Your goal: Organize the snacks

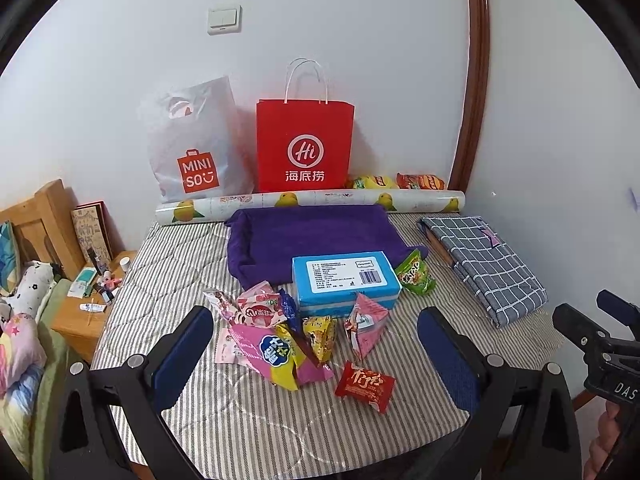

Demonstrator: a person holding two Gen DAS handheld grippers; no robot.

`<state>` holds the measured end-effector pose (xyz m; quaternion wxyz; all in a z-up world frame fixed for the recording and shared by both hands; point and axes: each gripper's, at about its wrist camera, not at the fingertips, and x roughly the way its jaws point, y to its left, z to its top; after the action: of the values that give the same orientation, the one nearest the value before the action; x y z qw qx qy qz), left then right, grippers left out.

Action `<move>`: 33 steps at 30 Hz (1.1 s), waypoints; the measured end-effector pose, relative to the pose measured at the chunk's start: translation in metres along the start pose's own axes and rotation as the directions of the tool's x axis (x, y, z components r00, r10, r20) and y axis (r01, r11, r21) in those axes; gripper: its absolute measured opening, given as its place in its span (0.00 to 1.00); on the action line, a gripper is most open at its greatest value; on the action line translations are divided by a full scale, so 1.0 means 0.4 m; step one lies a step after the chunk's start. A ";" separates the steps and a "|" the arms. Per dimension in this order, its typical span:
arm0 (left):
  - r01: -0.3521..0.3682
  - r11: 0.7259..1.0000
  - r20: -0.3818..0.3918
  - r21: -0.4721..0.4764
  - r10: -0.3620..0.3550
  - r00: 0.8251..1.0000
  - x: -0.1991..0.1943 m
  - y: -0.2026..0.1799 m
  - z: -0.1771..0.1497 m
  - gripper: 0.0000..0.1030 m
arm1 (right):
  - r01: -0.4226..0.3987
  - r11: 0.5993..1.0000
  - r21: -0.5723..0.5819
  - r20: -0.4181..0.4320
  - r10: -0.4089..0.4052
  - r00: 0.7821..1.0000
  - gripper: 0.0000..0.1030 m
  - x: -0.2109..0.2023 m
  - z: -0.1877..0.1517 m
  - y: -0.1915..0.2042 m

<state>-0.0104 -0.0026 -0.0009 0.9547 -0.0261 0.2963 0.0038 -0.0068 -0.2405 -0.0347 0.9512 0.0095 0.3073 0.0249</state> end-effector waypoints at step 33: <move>-0.006 1.000 0.014 0.001 0.006 1.000 -0.014 0.006 0.006 1.00 | -0.004 1.000 -0.005 0.009 0.004 1.000 1.00 -0.005 0.000 0.012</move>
<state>-0.0137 -0.0002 0.0042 0.9568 -0.0248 0.2897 0.0065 -0.0086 -0.2358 -0.0331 0.9526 0.0080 0.3029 0.0274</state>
